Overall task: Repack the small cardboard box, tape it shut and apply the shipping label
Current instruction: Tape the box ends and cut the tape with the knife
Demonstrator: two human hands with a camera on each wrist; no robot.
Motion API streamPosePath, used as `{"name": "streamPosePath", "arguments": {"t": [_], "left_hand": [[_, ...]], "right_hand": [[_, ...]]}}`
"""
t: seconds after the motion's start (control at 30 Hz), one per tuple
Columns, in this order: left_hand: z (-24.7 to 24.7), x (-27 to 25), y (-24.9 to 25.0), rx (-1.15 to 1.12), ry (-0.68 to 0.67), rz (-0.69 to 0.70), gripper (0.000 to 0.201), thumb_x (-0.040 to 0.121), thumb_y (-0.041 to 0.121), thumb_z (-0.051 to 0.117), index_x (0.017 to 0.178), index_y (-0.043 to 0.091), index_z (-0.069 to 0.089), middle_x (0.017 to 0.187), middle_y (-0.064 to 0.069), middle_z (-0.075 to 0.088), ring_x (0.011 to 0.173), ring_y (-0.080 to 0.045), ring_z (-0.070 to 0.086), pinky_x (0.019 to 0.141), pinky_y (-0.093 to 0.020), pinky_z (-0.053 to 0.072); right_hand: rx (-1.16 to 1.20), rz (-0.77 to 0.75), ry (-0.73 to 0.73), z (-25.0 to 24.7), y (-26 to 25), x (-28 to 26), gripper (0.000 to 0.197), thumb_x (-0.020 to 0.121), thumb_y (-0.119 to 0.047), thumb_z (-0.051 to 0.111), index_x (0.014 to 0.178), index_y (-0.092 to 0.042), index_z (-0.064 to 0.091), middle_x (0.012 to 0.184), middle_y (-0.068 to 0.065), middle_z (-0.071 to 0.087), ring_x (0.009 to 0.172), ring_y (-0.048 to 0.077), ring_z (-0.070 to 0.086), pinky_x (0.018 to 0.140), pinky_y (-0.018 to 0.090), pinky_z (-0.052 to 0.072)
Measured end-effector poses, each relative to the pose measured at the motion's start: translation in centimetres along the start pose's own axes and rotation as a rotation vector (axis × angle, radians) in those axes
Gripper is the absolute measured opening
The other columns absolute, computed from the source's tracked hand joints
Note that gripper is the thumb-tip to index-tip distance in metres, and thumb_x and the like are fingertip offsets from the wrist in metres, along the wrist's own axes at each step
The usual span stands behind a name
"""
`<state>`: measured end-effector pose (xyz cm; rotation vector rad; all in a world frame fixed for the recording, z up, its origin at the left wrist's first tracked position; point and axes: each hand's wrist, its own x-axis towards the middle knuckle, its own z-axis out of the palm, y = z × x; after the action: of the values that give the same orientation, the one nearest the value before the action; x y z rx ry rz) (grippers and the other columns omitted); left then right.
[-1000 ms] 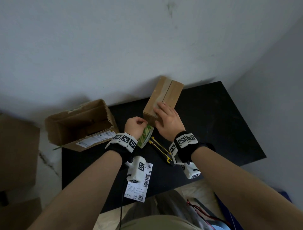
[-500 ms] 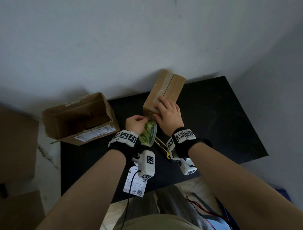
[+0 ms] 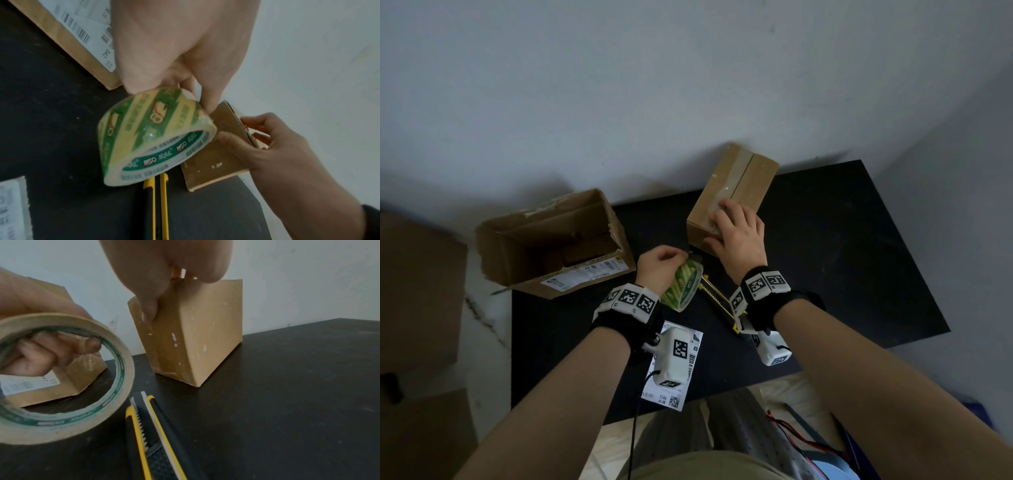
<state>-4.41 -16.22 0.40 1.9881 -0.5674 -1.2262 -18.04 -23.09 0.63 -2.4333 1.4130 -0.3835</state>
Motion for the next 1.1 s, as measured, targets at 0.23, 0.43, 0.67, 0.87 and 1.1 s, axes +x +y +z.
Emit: {"name": "streamPosePath", "arguments": {"t": [0.23,0.43,0.67,0.87,1.1], "left_hand": [[-0.9,-0.3,0.6,0.038,-0.018,0.051,0.008,0.085,0.012,0.064,0.084,0.018,0.069,0.087,0.003,0.065,0.087,-0.013,0.060,0.081,-0.026,0.045],[-1.8,-0.5,1.1,0.074,-0.057,0.092,0.015,0.085,0.011,0.065,0.077,0.024,0.066,0.087,0.004,0.065,0.087,-0.012,0.061,0.085,-0.028,0.047],[-2.5,-1.8,2.5,0.138,-0.122,0.182,0.009,0.087,0.010,0.061,0.086,0.017,0.067,0.093,0.002,0.062,0.093,-0.013,0.057,0.084,-0.028,0.042],[-3.4,-3.0,3.4,0.151,-0.190,0.193,0.018,0.087,0.003,0.054,0.092,0.013,0.069,0.102,-0.003,0.060,0.102,-0.021,0.054,0.094,-0.039,0.043],[-4.3,-4.6,3.5,0.171,-0.272,0.285,0.021,0.086,0.006,0.059,0.088,0.026,0.066,0.101,-0.008,0.065,0.100,-0.023,0.061,0.090,-0.037,0.048]], "right_hand": [[0.005,-0.003,0.044,-0.3,-0.1,0.2,0.044,0.084,-0.039,0.063,0.121,-0.016,0.054,0.143,0.012,0.038,0.132,0.032,0.034,0.109,0.048,0.025],[-0.126,-0.078,-0.130,-0.9,0.4,0.0,0.054,0.095,-0.034,0.048,0.145,-0.034,0.029,0.156,0.002,0.019,0.146,0.029,0.008,0.115,0.056,0.000],[-0.209,-0.242,-0.289,-2.7,0.8,-1.5,0.065,0.091,-0.009,0.050,0.145,-0.035,0.025,0.158,-0.007,0.011,0.147,0.021,-0.002,0.114,0.055,-0.009],[-0.142,-0.241,-0.377,-3.8,0.0,-1.7,0.072,0.084,0.004,0.048,0.144,-0.031,0.030,0.158,-0.007,0.012,0.146,0.014,0.000,0.118,0.044,-0.002],[0.245,-0.012,-0.196,-5.1,-3.2,-2.9,0.027,0.095,-0.036,0.048,0.104,-0.016,0.064,0.103,0.001,0.063,0.094,0.015,0.059,0.084,0.035,0.050]]}}
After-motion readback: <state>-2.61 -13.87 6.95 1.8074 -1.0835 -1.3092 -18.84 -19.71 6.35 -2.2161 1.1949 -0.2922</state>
